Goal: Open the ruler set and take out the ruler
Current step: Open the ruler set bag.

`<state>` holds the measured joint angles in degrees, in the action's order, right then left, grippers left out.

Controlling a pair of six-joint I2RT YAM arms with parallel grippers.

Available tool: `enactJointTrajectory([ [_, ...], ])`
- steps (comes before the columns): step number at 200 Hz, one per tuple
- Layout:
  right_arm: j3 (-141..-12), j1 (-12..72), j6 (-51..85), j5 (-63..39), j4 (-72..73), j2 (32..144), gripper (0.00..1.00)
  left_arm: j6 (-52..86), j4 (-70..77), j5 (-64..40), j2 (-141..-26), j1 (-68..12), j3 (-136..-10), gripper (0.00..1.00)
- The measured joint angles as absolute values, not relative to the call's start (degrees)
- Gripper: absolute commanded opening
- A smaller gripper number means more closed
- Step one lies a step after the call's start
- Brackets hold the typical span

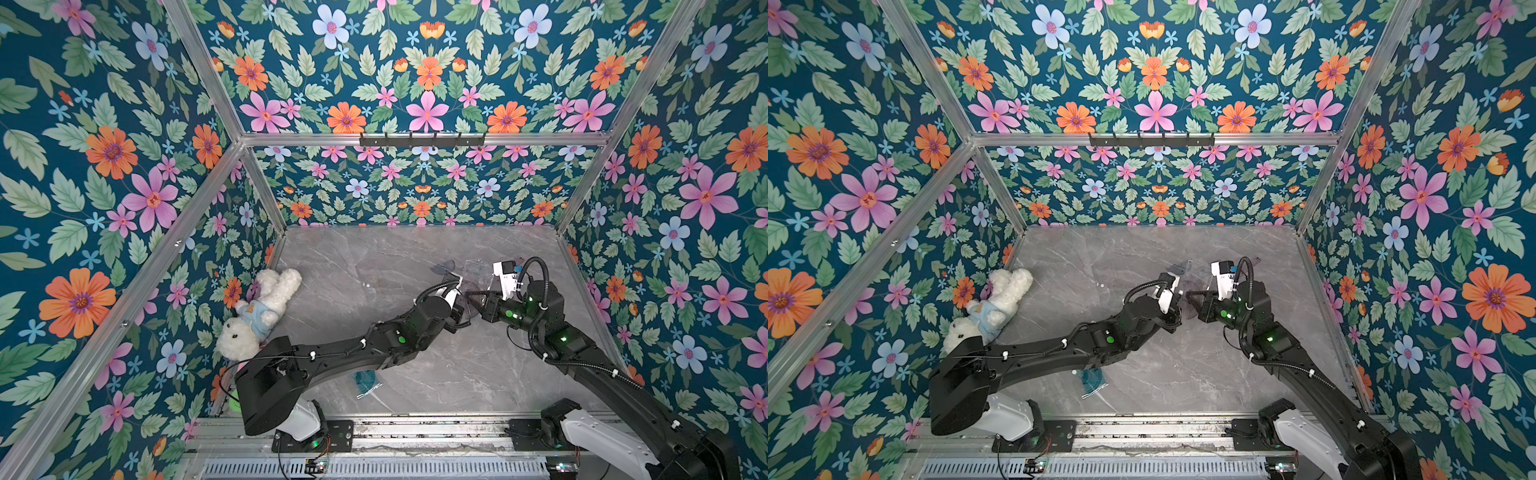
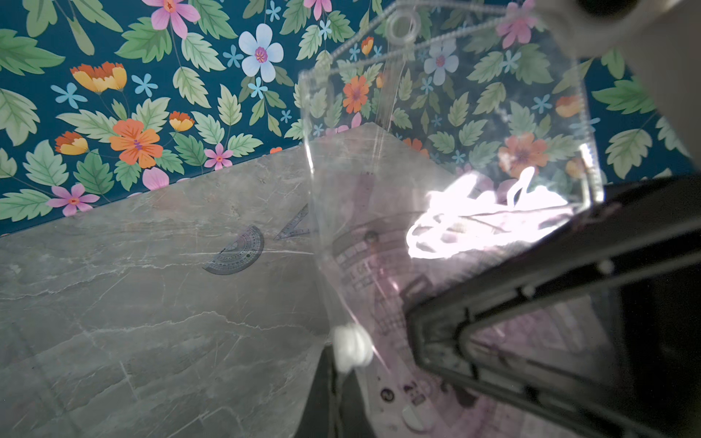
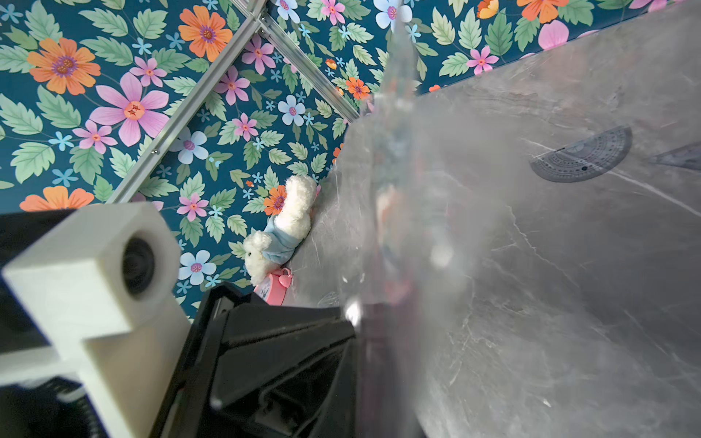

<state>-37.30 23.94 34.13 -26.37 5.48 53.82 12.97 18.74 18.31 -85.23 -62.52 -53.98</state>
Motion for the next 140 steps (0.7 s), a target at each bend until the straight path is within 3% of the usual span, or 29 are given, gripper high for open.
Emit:
enactJointTrajectory([
  [77,-37.2,24.1,34.1,-28.1,6.4,53.7,0.10,14.9,20.1,7.8,-79.3,-58.7,-50.0,0.00],
  [95,-37.5,24.1,33.9,-28.4,6.4,53.7,0.17,15.0,19.8,7.0,-78.4,-58.5,-49.7,0.00],
  [116,-37.5,23.9,33.9,-27.6,4.4,53.5,0.38,15.0,19.6,7.8,-77.4,-57.7,-49.4,0.00],
  [140,-37.5,23.9,33.2,-26.7,3.1,52.9,0.50,15.0,19.2,8.5,-76.6,-57.4,-49.3,0.00],
])
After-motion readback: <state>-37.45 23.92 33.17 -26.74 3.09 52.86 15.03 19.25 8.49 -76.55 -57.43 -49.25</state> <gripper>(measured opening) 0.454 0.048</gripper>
